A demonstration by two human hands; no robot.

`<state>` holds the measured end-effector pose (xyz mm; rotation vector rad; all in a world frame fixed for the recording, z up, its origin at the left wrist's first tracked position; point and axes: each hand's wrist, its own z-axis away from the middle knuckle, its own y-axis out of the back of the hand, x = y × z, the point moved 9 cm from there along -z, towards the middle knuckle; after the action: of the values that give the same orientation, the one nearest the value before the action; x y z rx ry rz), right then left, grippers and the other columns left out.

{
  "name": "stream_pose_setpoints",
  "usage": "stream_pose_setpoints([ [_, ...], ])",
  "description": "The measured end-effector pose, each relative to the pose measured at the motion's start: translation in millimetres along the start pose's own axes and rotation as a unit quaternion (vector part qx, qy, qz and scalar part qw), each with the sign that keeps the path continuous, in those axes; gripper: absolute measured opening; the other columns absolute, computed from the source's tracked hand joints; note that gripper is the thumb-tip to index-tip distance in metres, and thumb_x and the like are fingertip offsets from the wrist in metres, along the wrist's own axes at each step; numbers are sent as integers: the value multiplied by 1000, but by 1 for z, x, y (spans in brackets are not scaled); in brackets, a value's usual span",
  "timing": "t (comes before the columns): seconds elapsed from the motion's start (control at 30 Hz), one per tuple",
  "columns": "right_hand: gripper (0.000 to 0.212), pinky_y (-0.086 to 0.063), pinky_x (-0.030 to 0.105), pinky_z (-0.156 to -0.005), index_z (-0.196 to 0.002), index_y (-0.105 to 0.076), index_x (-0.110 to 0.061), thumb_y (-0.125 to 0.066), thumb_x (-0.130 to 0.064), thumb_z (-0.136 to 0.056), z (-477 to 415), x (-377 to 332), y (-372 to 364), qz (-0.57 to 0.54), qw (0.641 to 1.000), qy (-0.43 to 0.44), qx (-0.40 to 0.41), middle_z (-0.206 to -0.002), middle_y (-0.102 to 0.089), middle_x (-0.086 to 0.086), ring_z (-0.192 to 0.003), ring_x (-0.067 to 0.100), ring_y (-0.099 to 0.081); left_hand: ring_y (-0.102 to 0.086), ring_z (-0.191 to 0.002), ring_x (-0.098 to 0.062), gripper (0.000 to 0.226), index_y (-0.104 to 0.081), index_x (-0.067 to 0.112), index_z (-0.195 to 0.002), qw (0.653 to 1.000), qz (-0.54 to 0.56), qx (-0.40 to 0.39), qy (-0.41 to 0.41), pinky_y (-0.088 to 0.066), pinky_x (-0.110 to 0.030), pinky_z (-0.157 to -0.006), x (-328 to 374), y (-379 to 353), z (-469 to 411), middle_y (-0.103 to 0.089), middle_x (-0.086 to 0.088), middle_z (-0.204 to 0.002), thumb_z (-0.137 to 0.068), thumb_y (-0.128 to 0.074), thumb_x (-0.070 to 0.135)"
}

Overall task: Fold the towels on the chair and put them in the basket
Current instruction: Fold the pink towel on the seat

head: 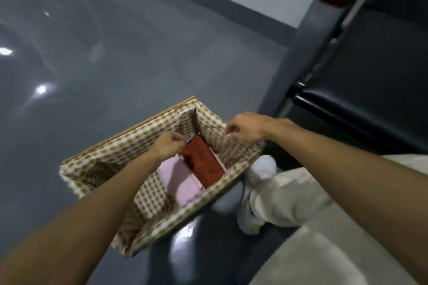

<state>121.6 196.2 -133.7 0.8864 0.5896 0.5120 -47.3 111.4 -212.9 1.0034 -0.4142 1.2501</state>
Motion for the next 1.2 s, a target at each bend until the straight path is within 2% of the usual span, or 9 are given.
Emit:
stream_pose_setpoints([
  [0.23,23,-46,33,-93,-114,-66,-17,-52,-21,-97,184,94,113,-15,977,-96,190,-113,-68,0,-107,19,-59,-57,-49,5,16,-60,14,-87,967,-41,-64,-245,-42,-12,-54,247,-82,75,-61,-2,-75,-93,-55,0],
  [0.33,23,-47,34,-94,-114,-66,-19,-51,-19,-96,271,150,131,-33,955,-161,246,-114,-66,-1,-106,18,-59,-61,-67,-4,13,-63,12,-96,932,-79,-96,-342,-47,-12,-65,337,-148,116,-65,-3,-82,-92,-56,1],
  [0.47,22,-49,36,-94,-110,-67,-21,-52,-20,-94,384,232,122,-73,913,-265,303,-114,-66,0,-106,19,-60,-61,-90,-7,13,-66,22,-103,882,-154,-148,-421,-46,-19,-79,414,-256,159,-67,7,-97,-92,-61,17],
  [0.63,23,-45,26,-86,-104,-70,-18,-52,-15,-90,514,325,77,-106,837,-395,364,-110,-70,0,-104,21,-62,-61,-97,-7,19,-65,24,-111,826,-217,-242,-460,-47,-21,-84,462,-402,206,-66,9,-105,-93,-59,25],
  [0.8,17,-51,40,-83,-90,-68,-12,-52,-14,-85,630,400,31,-122,701,-518,475,-100,-72,12,-96,33,-64,-62,-102,-10,14,-68,21,-101,786,-222,-294,-496,-46,-21,-86,489,-532,239,-67,8,-103,-92,-58,19],
  [0.9,8,-48,38,-78,-88,-61,-9,-55,-14,-84,679,435,7,-162,617,-559,529,-94,-70,15,-92,33,-62,-59,-107,-13,32,-61,14,-124,774,-219,-318,-502,-45,-23,-90,500,-593,257,-64,1,-119,-94,-58,25],
  [0.97,11,-43,37,-76,-93,-58,-7,-57,-14,-85,693,454,-9,-191,584,-569,546,-97,-68,15,-94,33,-60,-57,-108,-15,44,-53,11,-133,775,-230,-323,-492,-43,-24,-89,502,-626,263,-59,-1,-124,-94,-59,31],
  [1.13,20,-46,38,-81,-93,-57,-8,-53,-27,-92,693,478,-25,-230,560,-563,562,-97,-69,17,-97,33,-61,-55,-78,-11,20,-70,8,-92,794,-158,-234,-538,-40,-23,-67,520,-642,279,-66,0,-86,-90,-66,27],
  [1.2,30,-44,37,-80,-96,-58,-6,-48,-34,-95,696,476,-24,-235,541,-571,572,-101,-68,19,-99,35,-60,-50,-70,-8,16,-64,11,-82,821,-61,-277,-496,-39,-22,-64,524,-634,281,-59,5,-76,-92,-63,23],
])
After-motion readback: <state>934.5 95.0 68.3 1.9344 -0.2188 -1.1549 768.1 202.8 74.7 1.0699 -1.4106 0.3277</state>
